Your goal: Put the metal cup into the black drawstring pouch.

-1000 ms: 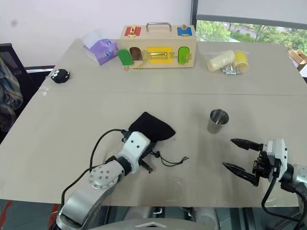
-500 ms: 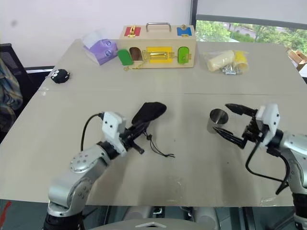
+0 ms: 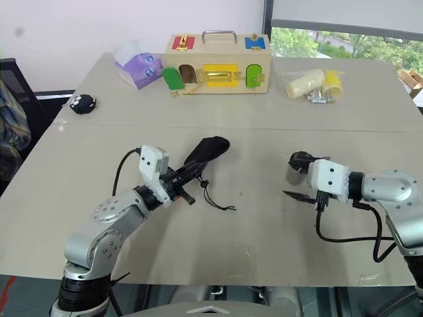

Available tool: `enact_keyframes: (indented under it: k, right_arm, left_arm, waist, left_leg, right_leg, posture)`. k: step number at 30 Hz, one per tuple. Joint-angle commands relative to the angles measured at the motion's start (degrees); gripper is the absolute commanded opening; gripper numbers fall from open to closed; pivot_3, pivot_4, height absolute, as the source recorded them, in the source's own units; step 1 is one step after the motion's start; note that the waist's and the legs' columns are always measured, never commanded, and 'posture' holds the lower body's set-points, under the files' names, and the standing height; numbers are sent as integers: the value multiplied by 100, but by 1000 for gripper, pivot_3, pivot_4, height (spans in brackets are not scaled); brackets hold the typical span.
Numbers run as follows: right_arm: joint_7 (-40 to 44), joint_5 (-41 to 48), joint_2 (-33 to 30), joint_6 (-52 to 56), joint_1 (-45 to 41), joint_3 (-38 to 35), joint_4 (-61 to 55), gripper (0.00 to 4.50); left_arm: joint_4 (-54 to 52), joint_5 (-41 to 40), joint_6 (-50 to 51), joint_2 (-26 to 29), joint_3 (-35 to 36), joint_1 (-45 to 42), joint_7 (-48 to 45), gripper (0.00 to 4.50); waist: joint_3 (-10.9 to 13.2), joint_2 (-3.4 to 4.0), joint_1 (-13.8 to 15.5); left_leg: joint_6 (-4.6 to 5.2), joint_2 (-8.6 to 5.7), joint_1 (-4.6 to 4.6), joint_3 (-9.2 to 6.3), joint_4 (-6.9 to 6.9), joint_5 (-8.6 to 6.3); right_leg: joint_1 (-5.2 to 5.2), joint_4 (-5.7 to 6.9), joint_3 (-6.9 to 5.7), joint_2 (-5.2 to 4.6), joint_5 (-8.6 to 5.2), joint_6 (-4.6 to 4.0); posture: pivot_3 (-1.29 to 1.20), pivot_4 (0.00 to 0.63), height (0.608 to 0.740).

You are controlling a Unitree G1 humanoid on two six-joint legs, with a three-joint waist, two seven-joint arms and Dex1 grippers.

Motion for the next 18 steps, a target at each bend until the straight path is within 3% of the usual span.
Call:
enact_keyframes:
  k: [1,4,5,15,18]
  right_arm:
    - [70,-173,-162,2,-33,63,-59,1690]
    - [75,-310,-237,-38,-109,129,-79,205]
    - [68,-356,-262,-50,-129,139,-84,92]
    - [-201,-339,-55,124,-71,148,-342,92]
    - [-248,-331,-15,182,-39,128,-392,92]
  left_arm:
    - [-99,-227,4,35,157,-33,-19,0]
    - [-105,-445,96,13,258,-29,-10,0]
    - [-104,-497,124,19,286,-33,-13,0]
    - [93,-743,154,266,287,-146,-271,0]
    - [176,-469,33,409,148,-182,-298,0]
  waist:
    - [0,0,0]
    - [0,-1,0]
    - [0,-1,0]
    - [0,-3,1]
    - [0,-3,-2]
  left_leg:
    - [0,0,0,-1,2,0]
    - [0,0,0,-1,5,0]
    - [0,0,0,-1,6,0]
    - [0,1,-1,-2,9,0]
    - [0,1,-1,-2,9,0]
  right_leg:
    - [1,0,0,0,0,0]
    - [2,0,0,-1,0,0]
    - [2,0,1,-1,0,0]
    - [2,2,1,-1,0,0]
    - [1,2,0,0,0,0]
  posture:
    - [0,150,740]
    - [0,150,740]
    - [0,150,740]
    - [0,150,740]
    - [0,150,740]
